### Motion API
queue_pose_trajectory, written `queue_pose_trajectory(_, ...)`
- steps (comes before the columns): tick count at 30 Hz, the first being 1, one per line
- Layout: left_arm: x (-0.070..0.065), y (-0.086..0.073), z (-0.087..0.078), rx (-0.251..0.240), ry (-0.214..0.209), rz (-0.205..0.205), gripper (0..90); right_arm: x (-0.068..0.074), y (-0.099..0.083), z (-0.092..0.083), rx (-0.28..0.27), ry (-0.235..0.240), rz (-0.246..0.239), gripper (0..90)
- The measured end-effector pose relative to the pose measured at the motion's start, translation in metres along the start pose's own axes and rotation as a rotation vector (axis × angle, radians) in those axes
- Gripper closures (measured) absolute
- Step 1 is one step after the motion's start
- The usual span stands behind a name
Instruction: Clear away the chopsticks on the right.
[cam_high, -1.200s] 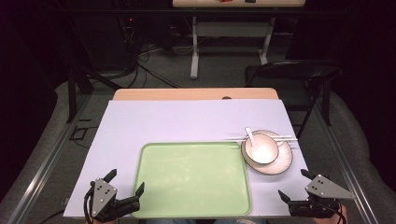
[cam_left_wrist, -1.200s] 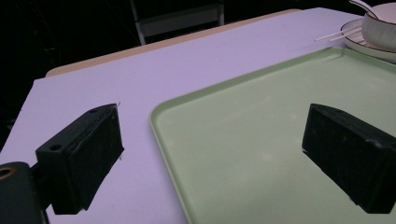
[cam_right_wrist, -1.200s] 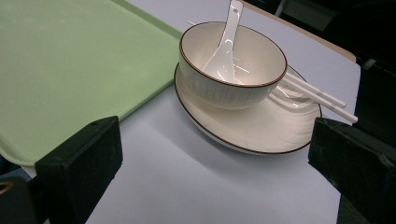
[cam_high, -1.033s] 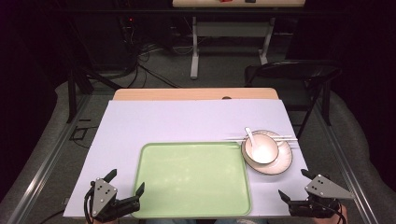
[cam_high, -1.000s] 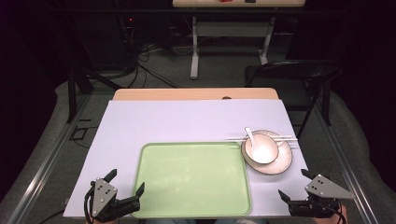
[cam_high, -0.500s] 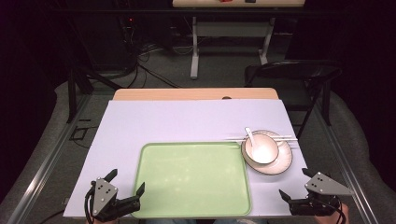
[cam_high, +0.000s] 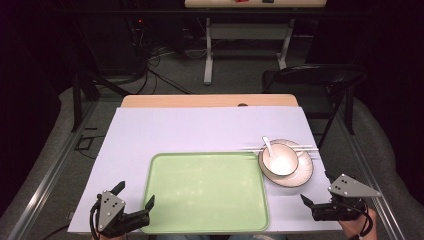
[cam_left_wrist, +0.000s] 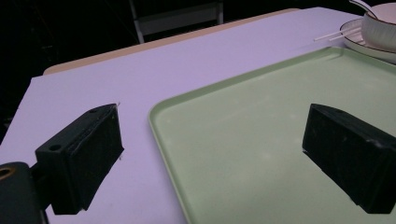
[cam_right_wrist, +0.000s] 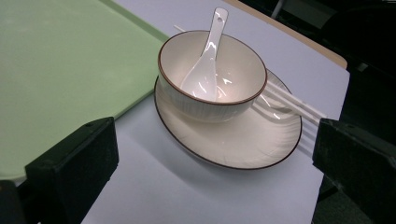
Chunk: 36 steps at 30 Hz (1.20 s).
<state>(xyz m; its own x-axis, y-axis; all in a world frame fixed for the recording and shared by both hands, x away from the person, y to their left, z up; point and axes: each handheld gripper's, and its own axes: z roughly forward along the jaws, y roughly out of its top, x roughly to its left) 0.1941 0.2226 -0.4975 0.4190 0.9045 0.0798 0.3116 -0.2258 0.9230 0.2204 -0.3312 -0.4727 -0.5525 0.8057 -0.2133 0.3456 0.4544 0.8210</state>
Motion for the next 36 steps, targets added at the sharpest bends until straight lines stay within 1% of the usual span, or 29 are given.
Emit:
queue_pose_trajectory(7, 0.0, 0.0, 0.0, -0.001, 0.0, -0.002, 5.0, -0.012, 0.016, 0.004, 0.006, 0.005, -0.013, 0.0)
queue_pose_trajectory(9, 0.0, 0.0, 0.0, -0.001, 0.0, -0.002, 5.0, -0.014, 0.019, 0.004, 0.008, -0.004, -0.022, 0.0)
queue_pose_trajectory(10, 0.0, 0.0, 0.0, -0.002, 0.001, -0.004, 5.0, -0.019, 0.025, 0.005, 0.004, -0.003, -0.036, 0.0)
queue_pose_trajectory(13, 0.0, 0.0, 0.0, -0.001, -0.001, -0.001, 4.9, -0.025, 0.032, 0.007, 0.006, -0.001, -0.042, 0.0)
queue_pose_trajectory(20, 0.0, 0.0, 0.0, 0.0, -0.002, 0.0, 4.9, -0.043, 0.048, 0.015, 0.038, 0.015, -0.055, 0.0)
queue_pose_trajectory(28, 0.0, 0.0, 0.0, 0.0, -0.002, 0.001, 4.9, -0.059, 0.065, 0.026, 0.057, 0.034, -0.066, 0.0)
queue_pose_trajectory(32, 0.0, 0.0, 0.0, 0.0, -0.002, 0.0, 4.9, -0.068, 0.073, 0.035, 0.077, 0.041, -0.071, 0.0)
queue_pose_trajectory(36, 0.0, 0.0, 0.0, 0.001, -0.003, 0.0, 4.8, -0.078, 0.08, 0.045, 0.116, 0.062, -0.077, 0.0)
